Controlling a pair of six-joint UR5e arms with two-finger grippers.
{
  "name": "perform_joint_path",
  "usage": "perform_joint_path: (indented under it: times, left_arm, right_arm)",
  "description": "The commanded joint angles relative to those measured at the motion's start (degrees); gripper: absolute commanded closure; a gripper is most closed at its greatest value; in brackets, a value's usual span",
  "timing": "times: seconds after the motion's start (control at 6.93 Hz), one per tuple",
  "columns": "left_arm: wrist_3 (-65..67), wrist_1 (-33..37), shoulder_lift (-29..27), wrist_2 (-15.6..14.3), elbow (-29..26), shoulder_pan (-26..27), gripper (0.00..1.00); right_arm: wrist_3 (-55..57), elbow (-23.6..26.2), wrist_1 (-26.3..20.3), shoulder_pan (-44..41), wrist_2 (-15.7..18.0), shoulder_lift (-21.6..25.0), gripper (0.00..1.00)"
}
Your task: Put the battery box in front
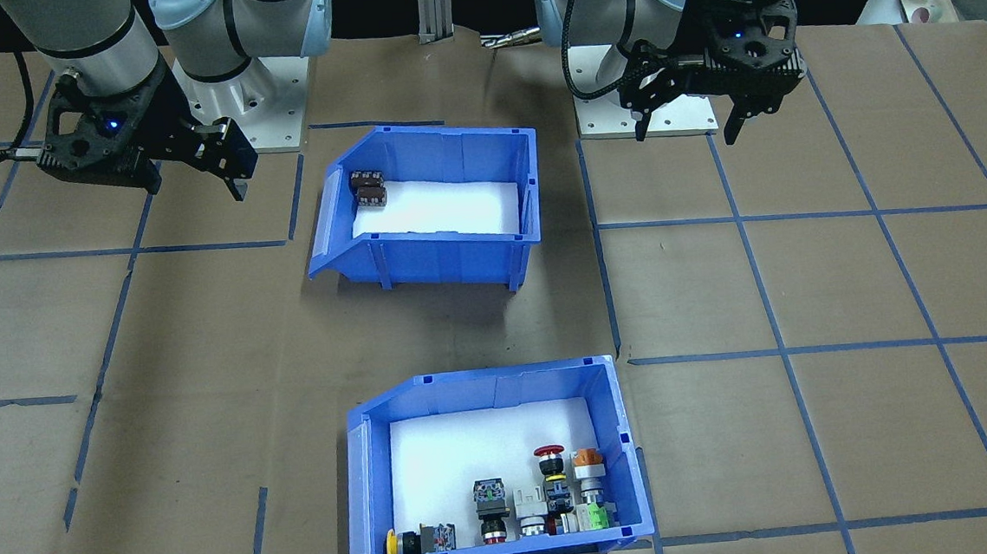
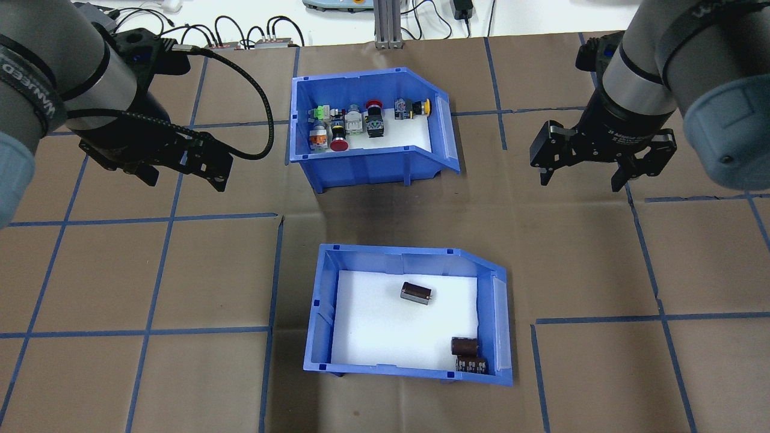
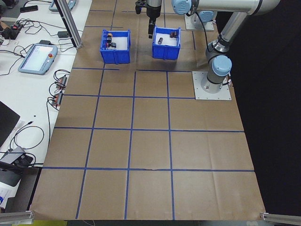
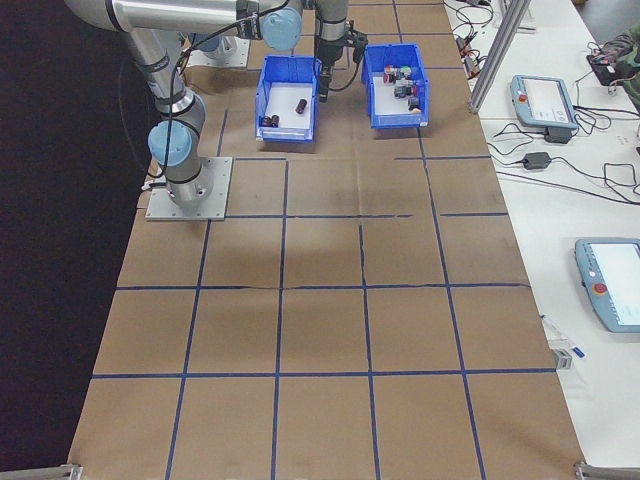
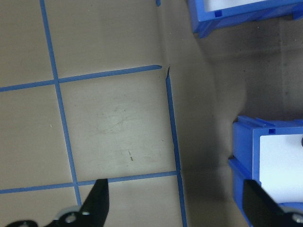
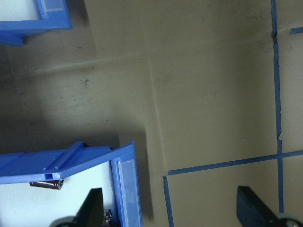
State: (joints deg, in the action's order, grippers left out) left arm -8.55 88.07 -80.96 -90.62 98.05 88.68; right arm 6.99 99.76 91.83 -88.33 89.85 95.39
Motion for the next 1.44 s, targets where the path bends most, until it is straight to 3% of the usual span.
perform_joint_path:
  times: [0.0, 0.72, 1.15, 1.3]
  left_arm:
    - [0.03, 0.0, 0.01, 0.0, 0.03, 0.0, 0.01]
    - [1.43, -0.44, 0.01, 0.53, 1.78, 0.09, 0.01]
    - [17.29, -0.35, 0.28, 1.14, 2.75, 0.96, 0.01]
    - [22.74, -0.44, 0.89, 3.58, 4.67, 1.05, 0.01]
  right_arm:
    - [-5.35, 0.0, 0.01, 0.0, -0.03, -0.2, 0.0]
    - [-6.02, 0.17, -0.51, 0.0, 0.5, 0.67, 0.0]
    - [-11.78, 0.35, -0.87, -2.27, 0.06, 0.94, 0.0]
    - [-16.87, 0.35, -0.87, -4.2, 0.49, 0.85, 0.0]
